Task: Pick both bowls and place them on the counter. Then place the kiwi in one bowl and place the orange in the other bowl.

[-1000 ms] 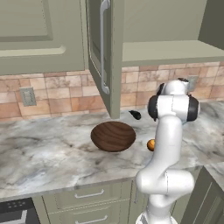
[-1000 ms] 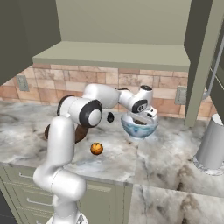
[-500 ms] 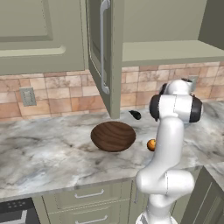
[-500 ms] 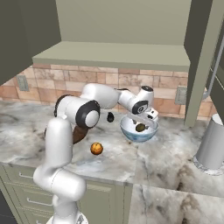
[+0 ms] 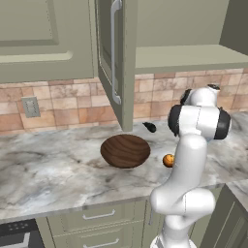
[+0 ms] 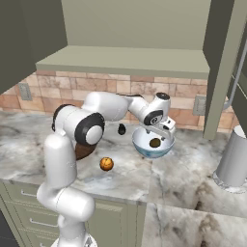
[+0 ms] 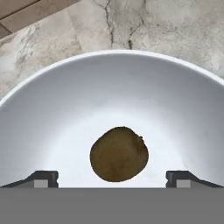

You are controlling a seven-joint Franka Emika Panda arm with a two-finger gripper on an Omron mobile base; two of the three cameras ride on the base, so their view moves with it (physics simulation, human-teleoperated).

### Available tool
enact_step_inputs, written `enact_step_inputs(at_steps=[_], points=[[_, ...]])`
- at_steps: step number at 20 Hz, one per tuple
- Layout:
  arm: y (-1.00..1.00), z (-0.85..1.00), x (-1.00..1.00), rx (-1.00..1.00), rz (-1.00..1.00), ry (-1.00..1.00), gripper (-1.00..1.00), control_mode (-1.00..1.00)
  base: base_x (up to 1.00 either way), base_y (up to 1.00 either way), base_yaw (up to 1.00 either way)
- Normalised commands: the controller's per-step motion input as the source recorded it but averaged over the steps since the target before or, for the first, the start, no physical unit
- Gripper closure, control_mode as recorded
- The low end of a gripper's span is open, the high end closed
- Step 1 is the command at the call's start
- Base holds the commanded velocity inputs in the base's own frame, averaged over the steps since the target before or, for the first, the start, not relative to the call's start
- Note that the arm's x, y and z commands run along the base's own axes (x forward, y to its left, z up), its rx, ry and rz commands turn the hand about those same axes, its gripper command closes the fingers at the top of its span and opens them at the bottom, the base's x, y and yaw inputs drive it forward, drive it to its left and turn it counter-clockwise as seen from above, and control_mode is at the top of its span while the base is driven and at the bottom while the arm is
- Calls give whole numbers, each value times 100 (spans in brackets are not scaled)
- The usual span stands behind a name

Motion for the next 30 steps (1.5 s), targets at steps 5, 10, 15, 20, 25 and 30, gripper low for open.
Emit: enact_step_inputs(at_steps=[5,10,15,20,25,30], points=[[1,36,-43,0,0,-18,-100,-100,0,0,0],[13,18,-51,0,0,-21,-100,-100,0,0,0],[11,30,-53,0,3,-19,-100,-100,0,0,0],[14,41,-52,-2,9,-13,-100,-100,0,0,0],[24,30,-60,-3,10,-9,-100,-100,0,0,0],[37,34,-51,-9,5,1,-100,-100,0,0,0]])
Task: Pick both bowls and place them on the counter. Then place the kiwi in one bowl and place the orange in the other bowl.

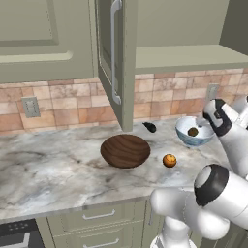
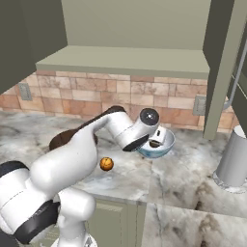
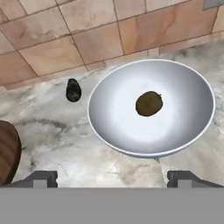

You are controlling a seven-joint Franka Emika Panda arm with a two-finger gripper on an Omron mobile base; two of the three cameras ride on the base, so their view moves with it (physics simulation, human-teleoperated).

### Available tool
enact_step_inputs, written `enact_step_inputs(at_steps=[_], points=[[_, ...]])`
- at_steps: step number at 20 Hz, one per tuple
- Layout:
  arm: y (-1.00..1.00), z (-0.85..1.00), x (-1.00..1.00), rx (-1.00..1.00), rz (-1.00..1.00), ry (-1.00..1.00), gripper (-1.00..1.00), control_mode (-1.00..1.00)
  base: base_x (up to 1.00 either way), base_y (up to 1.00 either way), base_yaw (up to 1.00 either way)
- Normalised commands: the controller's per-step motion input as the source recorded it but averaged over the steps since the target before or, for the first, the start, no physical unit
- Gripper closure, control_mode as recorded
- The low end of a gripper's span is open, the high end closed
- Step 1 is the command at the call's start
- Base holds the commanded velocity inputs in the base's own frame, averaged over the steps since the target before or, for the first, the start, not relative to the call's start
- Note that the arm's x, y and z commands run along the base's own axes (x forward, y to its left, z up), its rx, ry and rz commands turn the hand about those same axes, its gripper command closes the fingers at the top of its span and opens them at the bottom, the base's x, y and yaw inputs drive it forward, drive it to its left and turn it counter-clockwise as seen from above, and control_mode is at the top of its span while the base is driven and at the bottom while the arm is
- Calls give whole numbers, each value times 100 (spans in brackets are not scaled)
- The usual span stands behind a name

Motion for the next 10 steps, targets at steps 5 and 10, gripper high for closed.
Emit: enact_step_inputs(at_steps=[5,10], points=[[48,35,-42,-12,2,6,-100,-100,0,0,0],[53,12,-50,-15,0,8,-100,-100,0,0,0]])
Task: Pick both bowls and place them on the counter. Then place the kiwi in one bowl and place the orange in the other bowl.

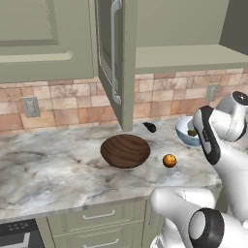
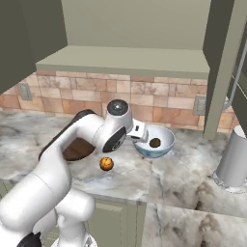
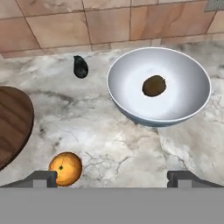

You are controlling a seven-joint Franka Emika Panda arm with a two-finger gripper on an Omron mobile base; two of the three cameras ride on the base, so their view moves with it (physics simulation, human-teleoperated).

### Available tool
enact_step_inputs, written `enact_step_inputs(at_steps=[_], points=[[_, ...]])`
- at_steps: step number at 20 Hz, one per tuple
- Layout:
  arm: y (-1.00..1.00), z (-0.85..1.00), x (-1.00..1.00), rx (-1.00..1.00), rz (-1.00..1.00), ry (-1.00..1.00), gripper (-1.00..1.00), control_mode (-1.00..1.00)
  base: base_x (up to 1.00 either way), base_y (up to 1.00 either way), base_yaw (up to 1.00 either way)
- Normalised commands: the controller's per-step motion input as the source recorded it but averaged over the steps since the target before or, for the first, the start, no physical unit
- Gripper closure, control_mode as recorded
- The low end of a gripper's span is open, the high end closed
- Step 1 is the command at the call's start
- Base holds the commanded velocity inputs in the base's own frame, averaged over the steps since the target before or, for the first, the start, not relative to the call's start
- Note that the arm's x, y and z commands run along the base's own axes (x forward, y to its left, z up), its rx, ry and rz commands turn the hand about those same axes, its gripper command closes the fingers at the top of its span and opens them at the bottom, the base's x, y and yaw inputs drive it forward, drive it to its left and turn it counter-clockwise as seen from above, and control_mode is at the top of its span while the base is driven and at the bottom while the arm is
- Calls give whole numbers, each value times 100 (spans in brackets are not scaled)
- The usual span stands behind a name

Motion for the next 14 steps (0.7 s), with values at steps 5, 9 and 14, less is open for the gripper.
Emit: enact_step_inputs(at_steps=[5,9,14], points=[[63,-7,-41,-11,0,10,-100,-100,0,0,0],[47,-36,-13,0,0,13,-100,-100,0,0,0],[14,-38,1,3,1,23,-100,-100,0,0,0]])
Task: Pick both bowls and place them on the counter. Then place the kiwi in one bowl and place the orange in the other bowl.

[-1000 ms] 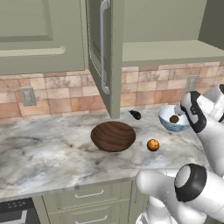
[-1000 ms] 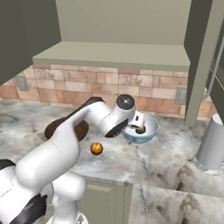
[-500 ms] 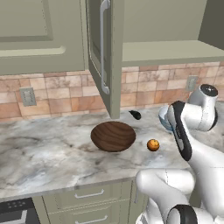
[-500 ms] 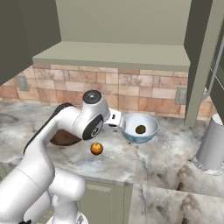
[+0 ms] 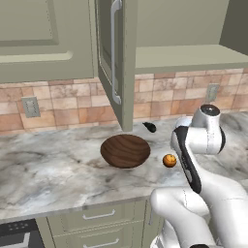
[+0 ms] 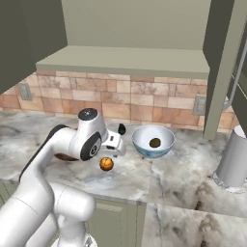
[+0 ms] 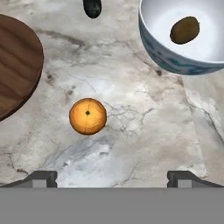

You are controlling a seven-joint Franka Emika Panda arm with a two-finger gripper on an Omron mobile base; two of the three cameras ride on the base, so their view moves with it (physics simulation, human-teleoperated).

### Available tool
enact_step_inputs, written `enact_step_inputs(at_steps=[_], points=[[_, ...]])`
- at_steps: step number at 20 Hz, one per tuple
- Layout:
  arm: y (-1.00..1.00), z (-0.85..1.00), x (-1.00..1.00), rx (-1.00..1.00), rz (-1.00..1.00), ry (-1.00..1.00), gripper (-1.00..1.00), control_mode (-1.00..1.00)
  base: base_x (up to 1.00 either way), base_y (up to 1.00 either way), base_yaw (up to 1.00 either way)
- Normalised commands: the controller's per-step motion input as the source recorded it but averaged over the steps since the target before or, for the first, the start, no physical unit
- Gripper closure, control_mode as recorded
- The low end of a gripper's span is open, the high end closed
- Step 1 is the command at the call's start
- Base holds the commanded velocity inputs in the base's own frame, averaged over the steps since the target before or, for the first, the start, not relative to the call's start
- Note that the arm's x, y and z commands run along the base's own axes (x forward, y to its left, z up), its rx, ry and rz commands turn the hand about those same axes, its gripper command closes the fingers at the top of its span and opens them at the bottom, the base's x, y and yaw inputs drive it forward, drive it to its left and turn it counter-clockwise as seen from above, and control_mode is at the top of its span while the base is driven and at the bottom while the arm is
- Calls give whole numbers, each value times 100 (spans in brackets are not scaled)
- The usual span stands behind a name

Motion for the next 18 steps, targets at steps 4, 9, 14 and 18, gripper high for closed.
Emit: enact_step_inputs(at_steps=[4,9,14,18], points=[[14,-34,19,0,0,13,-100,-100,0,0,0],[16,-37,26,2,0,7,-100,-100,0,0,0],[11,-36,14,6,0,6,-100,-100,0,0,0],[2,-31,20,9,1,1,-100,-100,0,0,0]])
